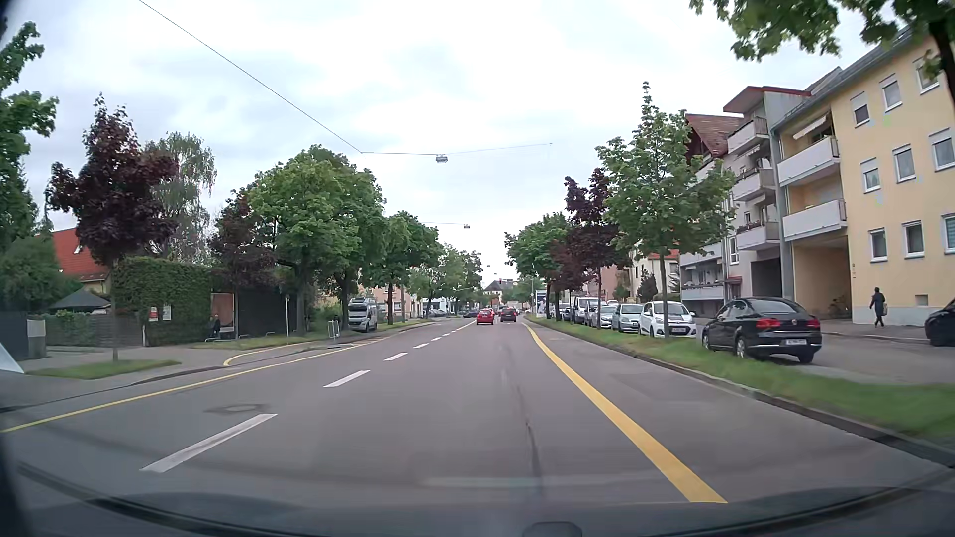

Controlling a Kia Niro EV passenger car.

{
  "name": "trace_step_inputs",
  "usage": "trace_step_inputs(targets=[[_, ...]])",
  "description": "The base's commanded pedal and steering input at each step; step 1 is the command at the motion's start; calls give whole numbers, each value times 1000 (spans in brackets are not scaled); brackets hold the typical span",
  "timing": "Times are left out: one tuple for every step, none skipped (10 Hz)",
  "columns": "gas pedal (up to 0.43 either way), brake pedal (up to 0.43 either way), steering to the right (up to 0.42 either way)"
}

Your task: Follow the waypoints while adhering to traffic rules and regulations

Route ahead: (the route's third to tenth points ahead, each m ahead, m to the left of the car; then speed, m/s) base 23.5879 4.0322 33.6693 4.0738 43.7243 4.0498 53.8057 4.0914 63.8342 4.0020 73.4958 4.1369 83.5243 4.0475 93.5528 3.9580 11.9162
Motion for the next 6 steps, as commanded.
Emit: trace_step_inputs(targets=[[130, 0, -1], [130, 0, -1], [130, 0, -1], [130, 0, -1], [118, 0, -1], [110, 0, -1]])
